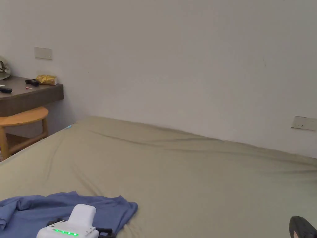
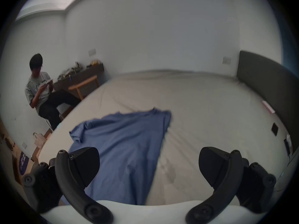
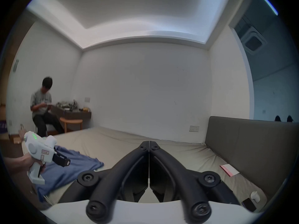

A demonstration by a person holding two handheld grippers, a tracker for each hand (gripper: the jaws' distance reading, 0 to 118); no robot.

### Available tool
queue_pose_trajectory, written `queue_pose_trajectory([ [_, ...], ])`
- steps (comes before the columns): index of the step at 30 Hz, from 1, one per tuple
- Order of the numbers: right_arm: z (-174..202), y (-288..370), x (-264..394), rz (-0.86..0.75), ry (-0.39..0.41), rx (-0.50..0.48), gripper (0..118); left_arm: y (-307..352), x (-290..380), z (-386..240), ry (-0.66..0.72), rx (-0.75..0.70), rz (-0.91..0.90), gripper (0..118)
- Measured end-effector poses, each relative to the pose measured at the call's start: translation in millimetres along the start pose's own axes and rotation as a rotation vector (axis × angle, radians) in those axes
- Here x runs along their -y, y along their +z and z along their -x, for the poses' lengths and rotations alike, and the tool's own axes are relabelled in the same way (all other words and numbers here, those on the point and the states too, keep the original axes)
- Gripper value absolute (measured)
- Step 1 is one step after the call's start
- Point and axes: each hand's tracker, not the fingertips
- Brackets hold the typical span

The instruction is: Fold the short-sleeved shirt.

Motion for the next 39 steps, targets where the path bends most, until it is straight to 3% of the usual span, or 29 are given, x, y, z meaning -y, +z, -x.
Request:
queue_pose_trajectory([
  [2,6,-18,17,0.062,-0.018,-0.022,1,-31,5,-6,0.009,-0.029,0.033,118],
  [3,10,-29,29,0.102,-0.020,-0.029,1,-86,20,25,0.022,-0.048,0.050,118],
  [9,25,-66,93,0.273,-0.051,-0.054,1,-197,51,48,0.024,-0.042,0.195,115],
  [10,26,-67,100,0.282,-0.047,-0.055,2,-207,58,49,0.023,-0.035,0.225,107],
  [12,28,-67,114,0.298,-0.036,-0.048,2,-230,64,46,0.079,0.003,0.240,75],
  [13,28,-66,119,0.312,-0.029,-0.042,2,-231,65,48,0.127,-0.019,0.167,76],
  [15,25,-64,129,0.341,-0.025,-0.035,2,-228,66,50,0.118,-0.003,0.216,73],
  [16,23,-63,132,0.352,-0.032,-0.030,2,-227,67,49,0.118,0.016,0.191,59],
  [17,20,-62,135,0.368,-0.044,-0.023,2,-225,66,48,0.113,0.008,0.163,33],
  [18,17,-60,137,0.384,-0.059,-0.019,2,-226,66,47,0.048,-0.102,0.156,8],
  [25,-12,-40,139,0.387,-0.080,0.028,2,-184,27,25,0.034,-0.010,0.069,6],
  [29,-36,-25,136,0.379,-0.134,0.069,2,-153,-12,-12,0.017,0.105,0.003,6],
  [39,-108,37,110,0.312,-0.167,0.230,2,-33,-31,-240,-0.189,0.619,-0.070,5],
])
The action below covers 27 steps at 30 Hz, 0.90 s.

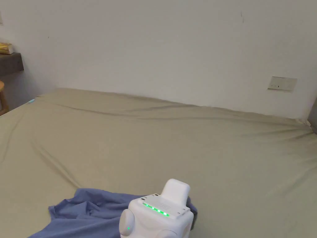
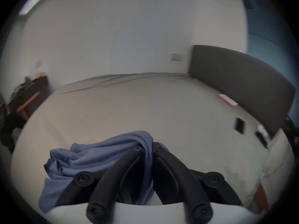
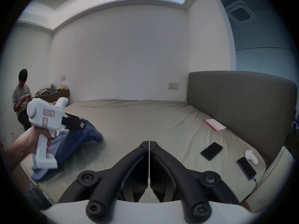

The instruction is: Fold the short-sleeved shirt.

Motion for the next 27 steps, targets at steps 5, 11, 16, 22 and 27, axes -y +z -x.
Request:
queue_pose_trajectory([
  [5,-41,33,-11,-0.056,-0.013,0.114,2,2,16,-126,-0.090,0.203,0.016,5],
  [11,-77,65,-16,-0.087,-0.060,0.202,2,27,50,-210,-0.110,0.361,0.053,6],
  [16,-88,71,-7,-0.051,-0.096,0.211,2,18,80,-217,-0.099,0.325,0.214,35],
  [22,-77,68,-7,-0.048,-0.130,0.173,2,46,68,-159,-0.048,0.218,0.134,102],
  [27,-56,65,-15,-0.079,-0.102,0.114,2,89,33,-56,0.025,-0.062,-0.002,115],
])
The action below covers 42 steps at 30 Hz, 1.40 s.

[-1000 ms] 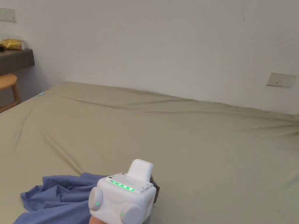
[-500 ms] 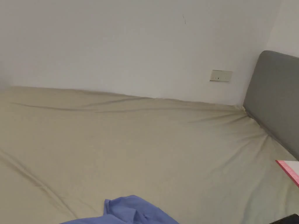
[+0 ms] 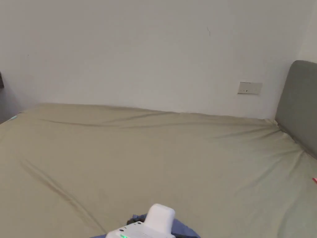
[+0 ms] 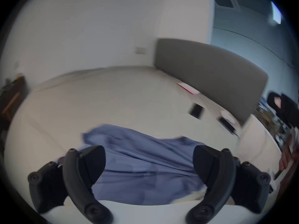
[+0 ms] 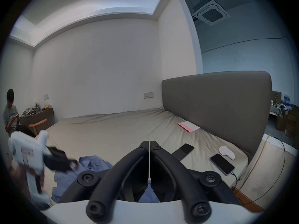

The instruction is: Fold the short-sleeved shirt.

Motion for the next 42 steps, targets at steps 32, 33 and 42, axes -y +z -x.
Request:
queue_pose_trajectory([
  [32,72,-140,-4,0.255,0.295,-0.263,55,-2,54,173,0.305,-0.287,0.209,0],
  [33,81,-157,-2,0.272,0.317,-0.292,55,-12,64,189,0.301,-0.295,0.197,0],
  [42,195,-322,87,0.684,0.431,-0.499,55,3,75,184,0.276,-0.285,0.154,0],
])
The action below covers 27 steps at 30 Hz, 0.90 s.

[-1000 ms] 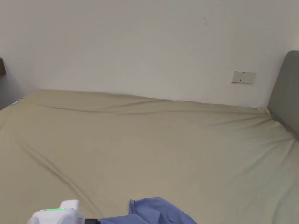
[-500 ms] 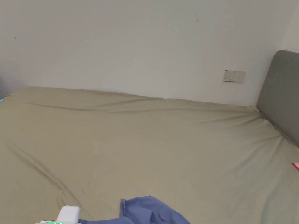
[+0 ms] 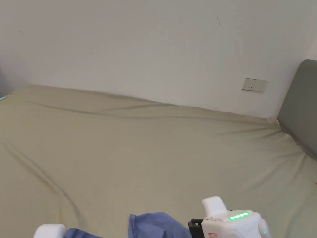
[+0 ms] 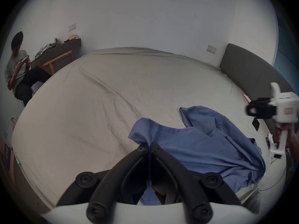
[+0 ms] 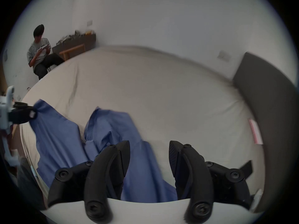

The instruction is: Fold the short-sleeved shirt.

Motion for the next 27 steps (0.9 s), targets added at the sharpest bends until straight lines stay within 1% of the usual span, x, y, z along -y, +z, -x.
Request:
queue_pose_trajectory([
  [3,9,-48,-1,0.093,-0.002,0.016,54,-2,8,8,0.014,0.006,-0.005,0],
  [5,14,-66,1,0.131,0.019,0.018,54,-4,10,16,0.035,0.006,-0.011,0],
  [6,16,-71,3,0.138,0.020,0.027,46,-5,11,19,0.042,0.009,-0.013,0],
  [8,17,-79,5,0.145,0.015,0.054,18,-8,16,24,0.051,0.007,-0.010,0],
  [9,16,-79,6,0.151,-0.011,0.048,14,-10,16,27,0.051,0.006,-0.008,0],
  [10,15,-79,8,0.160,-0.056,0.028,10,-12,15,29,0.048,0.001,-0.003,0],
  [11,14,-77,8,0.169,-0.056,0.020,8,-8,16,26,0.046,-0.001,-0.005,0],
  [14,12,-63,1,0.180,-0.023,0.010,6,-6,11,30,0.041,0.002,-0.012,0],
  [16,8,-40,-5,0.122,-0.020,0.007,5,3,8,30,0.026,-0.010,-0.022,0],
  [19,-8,14,-21,0.004,-0.100,-0.003,5,26,-5,33,0.033,-0.004,-0.072,0],
  [20,-15,36,-25,-0.043,-0.106,-0.003,5,34,-12,33,0.037,-0.003,-0.093,0],
  [22,-27,79,-36,-0.124,-0.065,0.064,5,54,-25,32,0.018,-0.009,-0.143,0],
  [23,-35,105,-41,-0.159,-0.051,0.076,5,65,-33,30,-0.004,-0.011,-0.151,0],
  [25,-50,153,-53,-0.229,-0.057,0.117,5,86,-47,26,-0.049,-0.031,-0.204,0],
  [26,-59,180,-57,-0.273,-0.071,0.128,5,94,-53,25,-0.065,-0.037,-0.222,0],
  [27,-68,204,-61,-0.315,-0.091,0.140,5,118,-66,14,-0.084,-0.033,-0.246,0],
])
